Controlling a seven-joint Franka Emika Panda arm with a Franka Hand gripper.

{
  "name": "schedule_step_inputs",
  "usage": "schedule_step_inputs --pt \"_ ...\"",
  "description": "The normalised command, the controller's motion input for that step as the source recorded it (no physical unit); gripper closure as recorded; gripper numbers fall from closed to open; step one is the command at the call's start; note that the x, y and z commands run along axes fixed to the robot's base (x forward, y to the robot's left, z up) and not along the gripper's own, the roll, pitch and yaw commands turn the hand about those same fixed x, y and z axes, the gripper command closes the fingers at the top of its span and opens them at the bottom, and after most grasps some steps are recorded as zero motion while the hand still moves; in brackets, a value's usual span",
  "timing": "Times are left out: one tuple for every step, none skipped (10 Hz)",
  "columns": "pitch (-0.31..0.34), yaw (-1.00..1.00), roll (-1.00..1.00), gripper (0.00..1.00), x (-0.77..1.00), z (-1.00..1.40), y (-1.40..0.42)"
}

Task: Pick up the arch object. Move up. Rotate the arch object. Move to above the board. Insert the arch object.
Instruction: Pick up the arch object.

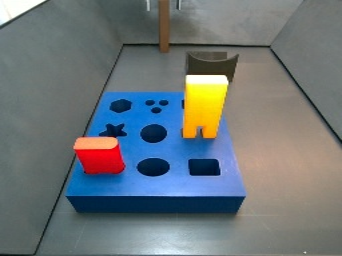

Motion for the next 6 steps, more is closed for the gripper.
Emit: schedule_step_inputs --pt "0.0 0.0 0.0 1.0 0.0 0.0 0.0" --pt "0.0 0.0 0.0 1.0 0.0 0.0 0.0" --pt "0.0 0.0 0.0 1.0 0.0 0.0 0.0" --pt "0.0 0.0 0.0 1.0 0.0 0.0 0.0" --pt "0.0 0.0 0.0 1.0 0.0 0.0 0.0" --pt "0.0 0.0 0.0 1.0 0.0 0.0 0.0"
